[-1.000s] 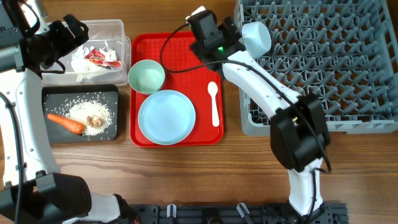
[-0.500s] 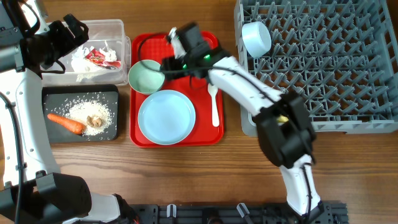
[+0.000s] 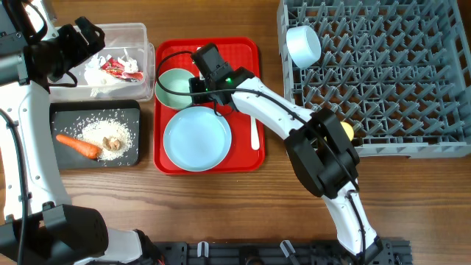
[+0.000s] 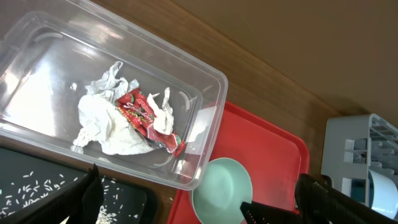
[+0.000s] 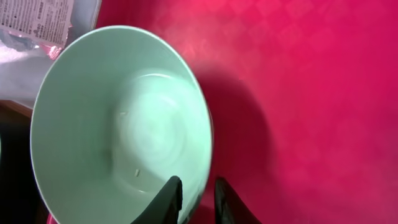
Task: Sort waste into correct bins and load items into the dishwasher rack
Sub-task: 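Reach the right gripper to the green bowl and grasp its rim, then carry the green bowl right into the rack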
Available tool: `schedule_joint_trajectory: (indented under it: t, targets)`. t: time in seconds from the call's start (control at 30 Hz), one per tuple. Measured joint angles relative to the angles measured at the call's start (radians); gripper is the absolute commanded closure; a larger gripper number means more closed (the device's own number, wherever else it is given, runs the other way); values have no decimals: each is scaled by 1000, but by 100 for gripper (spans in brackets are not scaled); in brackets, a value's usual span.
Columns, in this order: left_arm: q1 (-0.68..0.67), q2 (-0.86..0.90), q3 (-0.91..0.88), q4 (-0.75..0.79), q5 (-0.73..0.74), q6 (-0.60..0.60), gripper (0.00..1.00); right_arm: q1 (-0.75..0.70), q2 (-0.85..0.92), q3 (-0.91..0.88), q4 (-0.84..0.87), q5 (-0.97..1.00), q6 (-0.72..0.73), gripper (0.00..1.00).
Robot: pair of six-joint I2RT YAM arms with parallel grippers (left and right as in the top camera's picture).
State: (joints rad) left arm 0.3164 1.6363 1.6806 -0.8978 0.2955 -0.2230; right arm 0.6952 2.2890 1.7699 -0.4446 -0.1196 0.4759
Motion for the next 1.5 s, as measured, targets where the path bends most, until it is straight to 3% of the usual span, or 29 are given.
schedule_joint_trajectory:
  t: [0.2, 0.57, 0.7, 0.83, 0.93, 1.03, 1.13, 1.27, 1.4, 1.5]
  targets:
    - [0, 0, 0, 0, 0, 0, 0, 0, 11, 0, 10, 29, 55, 96]
    - [0, 0, 0, 0, 0, 0, 0, -8, 23, 4, 20, 34, 100, 96]
    - [0, 0, 0, 0, 0, 0, 0, -54, -37, 3, -50, 100, 56, 96]
    - [0, 0, 0, 0, 0, 0, 0, -111, -224, 3, -141, 298, -24, 96]
    - [0, 0, 0, 1, 0, 0, 0, -116, -455, 6, -289, 567, -71, 96]
    - [0, 0, 0, 0, 0, 0, 0, -108, -574, 14, -467, 823, -77, 96]
    - [0, 0, 0, 0, 0, 0, 0, -112, -623, 18, -743, 1093, 16, 96]
    - [0, 0, 0, 0, 0, 0, 0, -133, -623, -6, -1027, 1281, 219, 96]
    - [0, 0, 0, 0, 0, 0, 0, -175, -622, -67, -1019, 1344, 318, 96]
    - [0, 0, 0, 0, 0, 0, 0, -183, -604, -130, -930, 1366, 306, 96]
